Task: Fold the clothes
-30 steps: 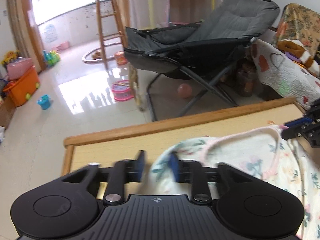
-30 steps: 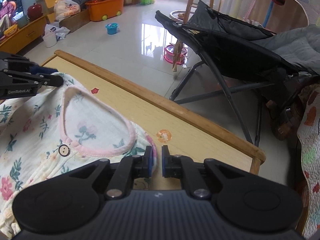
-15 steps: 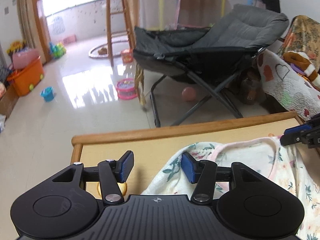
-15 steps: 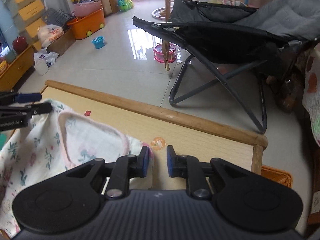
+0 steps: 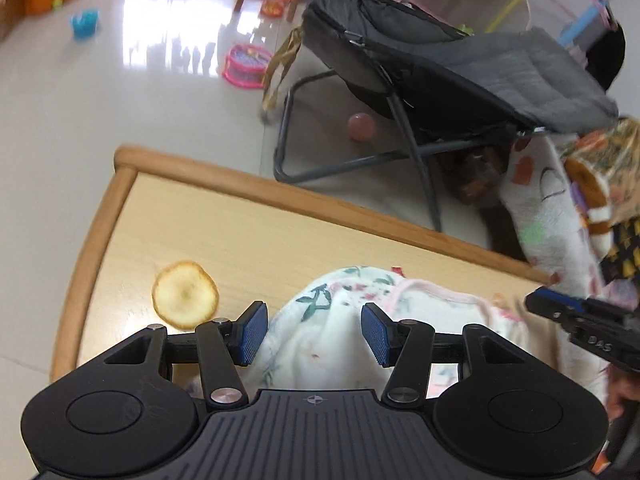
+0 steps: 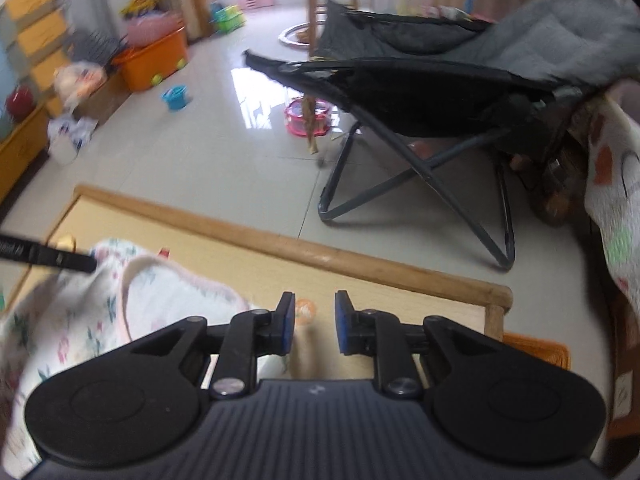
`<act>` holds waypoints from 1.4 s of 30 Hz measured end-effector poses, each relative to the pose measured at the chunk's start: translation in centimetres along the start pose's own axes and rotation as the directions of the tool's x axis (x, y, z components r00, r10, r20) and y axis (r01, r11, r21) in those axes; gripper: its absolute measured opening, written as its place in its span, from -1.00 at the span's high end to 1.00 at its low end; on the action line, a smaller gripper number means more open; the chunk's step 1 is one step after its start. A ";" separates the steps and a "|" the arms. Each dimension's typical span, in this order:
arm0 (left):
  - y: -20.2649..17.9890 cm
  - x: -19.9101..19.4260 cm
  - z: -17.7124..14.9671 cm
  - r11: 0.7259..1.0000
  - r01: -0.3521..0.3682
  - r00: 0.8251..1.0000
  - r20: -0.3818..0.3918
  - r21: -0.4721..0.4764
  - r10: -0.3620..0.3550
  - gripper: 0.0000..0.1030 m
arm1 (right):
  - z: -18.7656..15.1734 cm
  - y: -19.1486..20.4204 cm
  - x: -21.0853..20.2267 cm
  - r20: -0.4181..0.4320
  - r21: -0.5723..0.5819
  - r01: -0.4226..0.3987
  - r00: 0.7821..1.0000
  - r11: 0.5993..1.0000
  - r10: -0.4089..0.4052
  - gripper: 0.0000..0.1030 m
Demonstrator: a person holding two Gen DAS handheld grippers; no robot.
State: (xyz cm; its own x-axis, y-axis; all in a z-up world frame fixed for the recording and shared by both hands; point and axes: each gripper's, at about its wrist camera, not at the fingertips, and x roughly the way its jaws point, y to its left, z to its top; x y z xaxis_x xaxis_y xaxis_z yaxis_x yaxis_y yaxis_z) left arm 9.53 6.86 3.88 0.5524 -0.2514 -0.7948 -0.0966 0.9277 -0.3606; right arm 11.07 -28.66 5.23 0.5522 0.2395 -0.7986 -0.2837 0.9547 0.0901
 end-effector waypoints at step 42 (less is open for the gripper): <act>-7.0 -22.5 -23.6 0.967 -0.005 0.951 0.300 0.256 -0.075 -0.57 | -18.8 5.4 -17.0 0.147 0.258 0.128 0.974 0.958 -0.170 -0.08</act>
State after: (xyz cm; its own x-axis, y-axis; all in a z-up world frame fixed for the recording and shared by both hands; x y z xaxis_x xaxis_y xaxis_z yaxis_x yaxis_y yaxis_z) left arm -21.73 -0.44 12.74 0.7810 -0.2257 -0.5823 0.1162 0.9686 -0.2196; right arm -14.62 -30.93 8.08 0.7016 0.0973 -0.7059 0.0009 0.9905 0.1374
